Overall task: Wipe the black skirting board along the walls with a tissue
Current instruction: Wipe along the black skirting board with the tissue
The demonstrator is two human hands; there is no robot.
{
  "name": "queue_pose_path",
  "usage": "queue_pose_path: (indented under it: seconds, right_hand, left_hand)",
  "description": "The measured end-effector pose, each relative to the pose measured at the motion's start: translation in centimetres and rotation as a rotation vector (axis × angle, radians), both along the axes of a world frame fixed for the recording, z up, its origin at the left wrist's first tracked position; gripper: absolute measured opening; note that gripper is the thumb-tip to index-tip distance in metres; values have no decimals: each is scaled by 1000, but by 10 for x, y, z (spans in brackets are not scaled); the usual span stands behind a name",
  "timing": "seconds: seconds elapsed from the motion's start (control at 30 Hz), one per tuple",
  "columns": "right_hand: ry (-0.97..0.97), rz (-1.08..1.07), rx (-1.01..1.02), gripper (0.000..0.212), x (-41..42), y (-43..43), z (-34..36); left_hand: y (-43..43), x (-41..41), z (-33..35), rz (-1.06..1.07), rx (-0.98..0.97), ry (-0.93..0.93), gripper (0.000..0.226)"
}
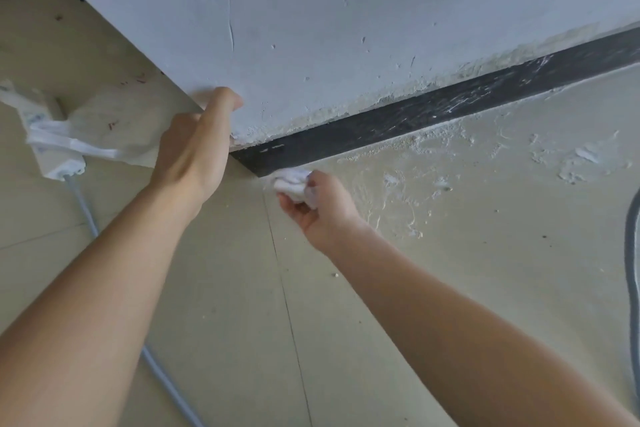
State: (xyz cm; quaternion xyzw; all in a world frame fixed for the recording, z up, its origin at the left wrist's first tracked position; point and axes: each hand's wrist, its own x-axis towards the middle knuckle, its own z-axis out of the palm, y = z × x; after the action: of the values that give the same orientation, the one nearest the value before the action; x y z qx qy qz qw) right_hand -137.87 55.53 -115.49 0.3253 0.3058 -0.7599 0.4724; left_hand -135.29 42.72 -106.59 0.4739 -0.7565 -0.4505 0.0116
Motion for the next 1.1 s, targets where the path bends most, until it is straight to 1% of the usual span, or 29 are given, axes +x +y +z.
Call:
queue_pose_path:
  seconds: [0.03, 0.07, 0.13, 0.17, 0.23, 0.27, 0.3, 0.4, 0.47, 0.5, 0.53, 0.6, 0.63, 0.67, 0.77, 0.8, 0.83, 0.9, 0.97, 1.0, 1.03, 1.07, 1.1]
  right_hand:
    - [10, 112, 17, 30, 11, -17, -4]
    - [5, 185, 33, 34, 20, -34, -5]
    - [17, 205, 58, 44, 23, -59, -10]
    - [25, 175, 78, 43, 18, -62, -5]
    - [26, 89, 101, 29, 2, -63, -1]
    - [16, 57, 71, 23, -6, -57, 4]
    - [-6, 27, 30, 21, -12, -47, 10]
    - [-13, -157, -48, 22, -18, -9, 11]
    - [-78, -284, 14, 33, -11, 7, 6]
    - [-91, -268, 66, 37, -4, 7, 3]
    - [-78, -206, 113, 37, 2, 0, 0]
    - [-31, -31, 134, 35, 10, -21, 3]
    - [-21, 17, 120, 33, 10, -30, 8]
    - [-11, 45, 121, 30, 6, -36, 13]
    - [1, 35, 129, 12, -18, -28, 24]
    - [17, 36, 126, 8, -26, -17, 26]
    - [38, 23, 125, 10, -35, -4, 27]
    - [59, -101, 114, 18, -52, 26, 29]
    - [22, -357, 59, 20, -69, 59, 26]
    - [-1, -482, 39, 21, -75, 73, 24]
    - [-9, -556, 39, 21, -79, 83, 22]
    - [8, -550, 50, 20, -79, 89, 23]
    - [55, -466, 75, 19, -75, 91, 22]
  left_hand:
    - [1, 0, 1, 1, -6, -2, 61]
    - [1, 0, 1, 0, -11, -5, 59]
    - [1, 1, 2, -6, -13, 0, 56]
    - [1, 1, 2, -10, -14, 1, 56]
    - [1, 1, 2, -20, -18, 1, 56]
    - [1, 1, 2, -22, -18, 7, 55]
    - [0, 1, 2, -23, -16, 12, 54]
    - [1, 2, 2, -31, 12, 2, 52]
    - [3, 2, 3, -25, 27, -2, 51]
    - [3, 2, 3, -22, 24, 1, 51]
    - [5, 2, 4, -21, 15, 1, 51]
    - [8, 2, 5, -15, -22, 5, 49]
    - [9, 2, 6, -6, -37, 11, 48]
    - [10, 2, 5, 1, -42, 16, 46]
    - [16, 6, 2, -10, -85, 18, 39]
    - [20, 9, 0, -35, -118, 16, 38]
    - [24, 12, 0, -60, -151, 18, 38]
    - [30, 15, -5, -88, -184, 52, 37]
    - [29, 17, -14, -123, -216, 69, 21]
    - [29, 18, -20, -148, -268, 61, 25]
    - [28, 17, -25, -164, -323, 65, 36]
    - [27, 16, -31, -151, -375, 70, 43]
    - [27, 14, -35, -120, -405, 87, 48]
